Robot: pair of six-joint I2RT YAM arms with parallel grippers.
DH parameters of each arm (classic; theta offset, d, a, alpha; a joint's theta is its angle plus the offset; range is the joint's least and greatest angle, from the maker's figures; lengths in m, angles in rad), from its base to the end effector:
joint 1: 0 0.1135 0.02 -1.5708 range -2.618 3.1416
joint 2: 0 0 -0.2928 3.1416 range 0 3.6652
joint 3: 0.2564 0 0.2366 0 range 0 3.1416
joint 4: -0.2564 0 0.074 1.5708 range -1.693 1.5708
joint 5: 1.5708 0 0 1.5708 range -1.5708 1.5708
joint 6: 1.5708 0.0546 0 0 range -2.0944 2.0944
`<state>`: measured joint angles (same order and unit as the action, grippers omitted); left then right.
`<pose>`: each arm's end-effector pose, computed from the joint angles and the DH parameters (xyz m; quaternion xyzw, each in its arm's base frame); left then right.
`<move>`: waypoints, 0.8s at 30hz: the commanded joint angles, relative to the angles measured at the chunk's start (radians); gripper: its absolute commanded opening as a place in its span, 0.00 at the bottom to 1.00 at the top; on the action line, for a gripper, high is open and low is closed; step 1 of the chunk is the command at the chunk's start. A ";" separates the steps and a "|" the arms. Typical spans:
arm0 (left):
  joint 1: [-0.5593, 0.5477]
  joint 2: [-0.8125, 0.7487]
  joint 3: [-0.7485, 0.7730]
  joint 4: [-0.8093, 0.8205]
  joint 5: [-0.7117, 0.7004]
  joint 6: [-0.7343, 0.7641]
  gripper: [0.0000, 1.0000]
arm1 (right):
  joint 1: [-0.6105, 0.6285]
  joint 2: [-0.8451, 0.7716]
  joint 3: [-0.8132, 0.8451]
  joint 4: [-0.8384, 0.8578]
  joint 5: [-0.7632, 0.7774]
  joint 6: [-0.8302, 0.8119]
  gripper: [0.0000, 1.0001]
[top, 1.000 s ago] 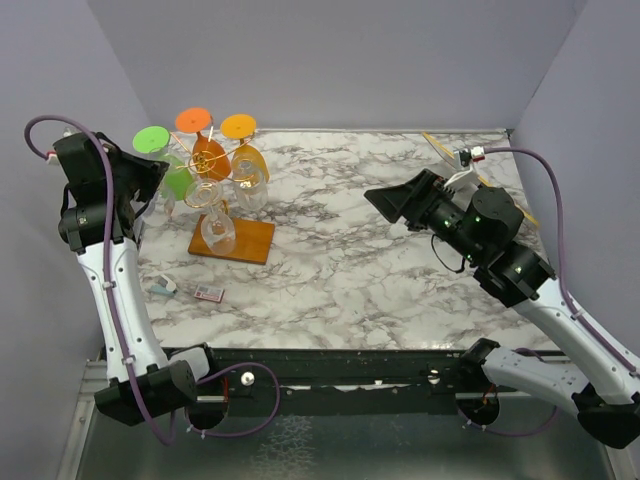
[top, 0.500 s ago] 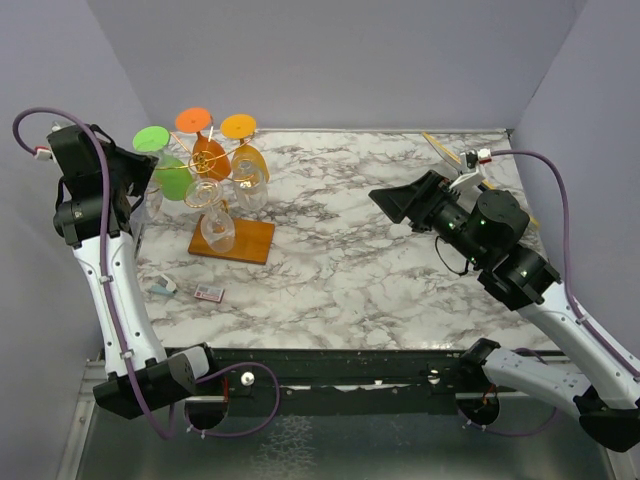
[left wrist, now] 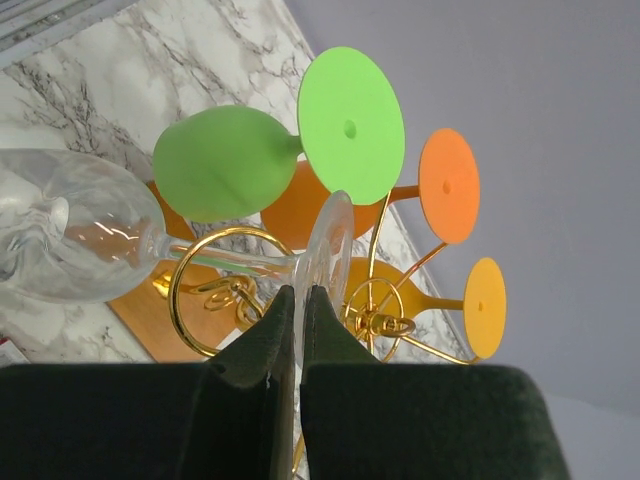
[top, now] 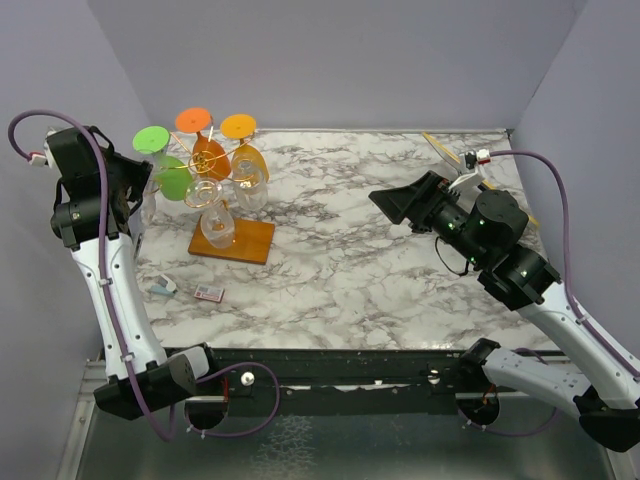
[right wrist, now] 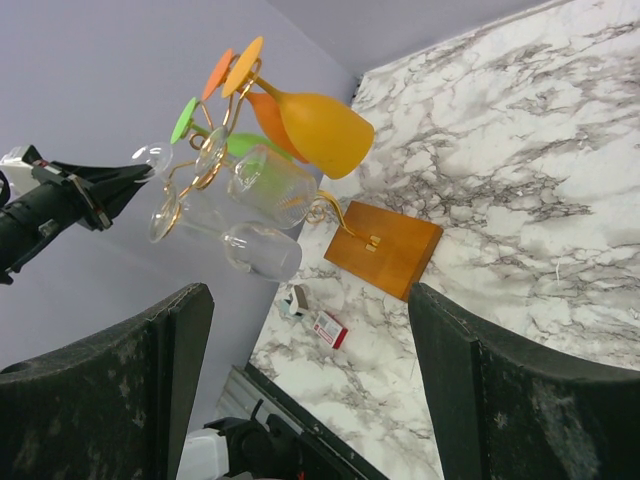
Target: Place the wine glass upside down on the wine glass rack
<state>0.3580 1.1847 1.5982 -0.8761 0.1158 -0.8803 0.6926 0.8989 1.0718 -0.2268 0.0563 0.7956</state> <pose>0.1989 0.0677 0.4744 -0.4679 0.7090 -0.1832 0.4948 0.1414 0.1133 0.4342 0.0567 0.7237 0.4506 0.5196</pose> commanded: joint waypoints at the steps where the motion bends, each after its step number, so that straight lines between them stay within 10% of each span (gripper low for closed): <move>1: 0.006 -0.033 0.039 -0.029 0.008 0.022 0.00 | 0.001 -0.004 -0.005 -0.003 0.018 0.004 0.84; 24: -0.036 -0.051 0.038 -0.066 0.149 -0.010 0.00 | 0.000 0.006 -0.030 0.027 0.006 0.016 0.84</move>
<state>0.3321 1.1599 1.6421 -0.9741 0.2222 -0.8860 0.6926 0.9066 1.0649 -0.2234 0.0559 0.7967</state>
